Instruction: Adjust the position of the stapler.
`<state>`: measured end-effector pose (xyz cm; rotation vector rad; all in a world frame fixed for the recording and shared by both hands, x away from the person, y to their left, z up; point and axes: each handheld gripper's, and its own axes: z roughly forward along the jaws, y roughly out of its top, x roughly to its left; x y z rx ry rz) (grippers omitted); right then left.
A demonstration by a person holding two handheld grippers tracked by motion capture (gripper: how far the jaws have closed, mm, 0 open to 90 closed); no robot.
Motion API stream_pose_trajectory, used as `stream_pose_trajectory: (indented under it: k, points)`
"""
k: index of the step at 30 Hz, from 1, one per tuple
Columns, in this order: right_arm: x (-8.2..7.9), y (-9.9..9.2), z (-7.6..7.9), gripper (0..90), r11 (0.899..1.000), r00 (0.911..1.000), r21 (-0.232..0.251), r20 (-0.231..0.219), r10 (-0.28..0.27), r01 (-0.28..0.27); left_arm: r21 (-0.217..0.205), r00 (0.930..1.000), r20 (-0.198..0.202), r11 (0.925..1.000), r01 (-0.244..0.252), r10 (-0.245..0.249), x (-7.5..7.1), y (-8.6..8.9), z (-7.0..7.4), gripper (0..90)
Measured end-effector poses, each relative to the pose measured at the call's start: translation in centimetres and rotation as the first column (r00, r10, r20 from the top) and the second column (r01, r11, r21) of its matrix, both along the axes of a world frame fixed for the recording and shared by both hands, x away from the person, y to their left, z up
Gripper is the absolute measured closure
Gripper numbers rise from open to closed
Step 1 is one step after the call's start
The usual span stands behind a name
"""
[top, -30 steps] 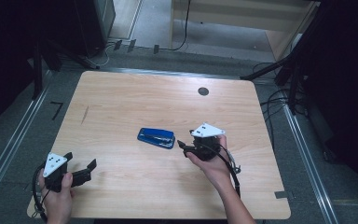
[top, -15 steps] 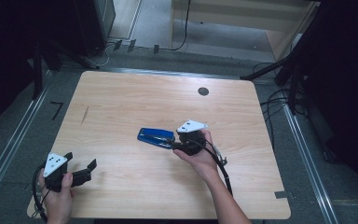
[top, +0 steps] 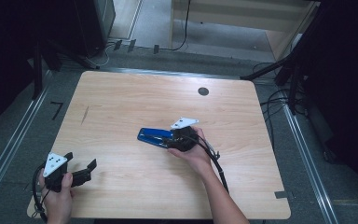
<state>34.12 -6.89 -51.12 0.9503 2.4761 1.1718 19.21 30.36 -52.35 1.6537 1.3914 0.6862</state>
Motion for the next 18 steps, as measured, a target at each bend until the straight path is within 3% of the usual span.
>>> stream_pose_trajectory:
  k: [6,18]
  points:
    - [0.63,0.53,-0.56,55.6,1.000,0.9996,-0.023,-0.027,0.011,-0.012,0.003,1.0000,-0.002,1.0000,0.002,-0.002,0.01,0.01,0.00,6.2]
    - [0.68,0.17,-0.82,59.7,0.999,0.9967,0.015,-0.064,0.050,-0.050,0.001,1.0000,-0.002,1.0000,0.003,-0.003,0.02,0.01,-0.01,6.2]
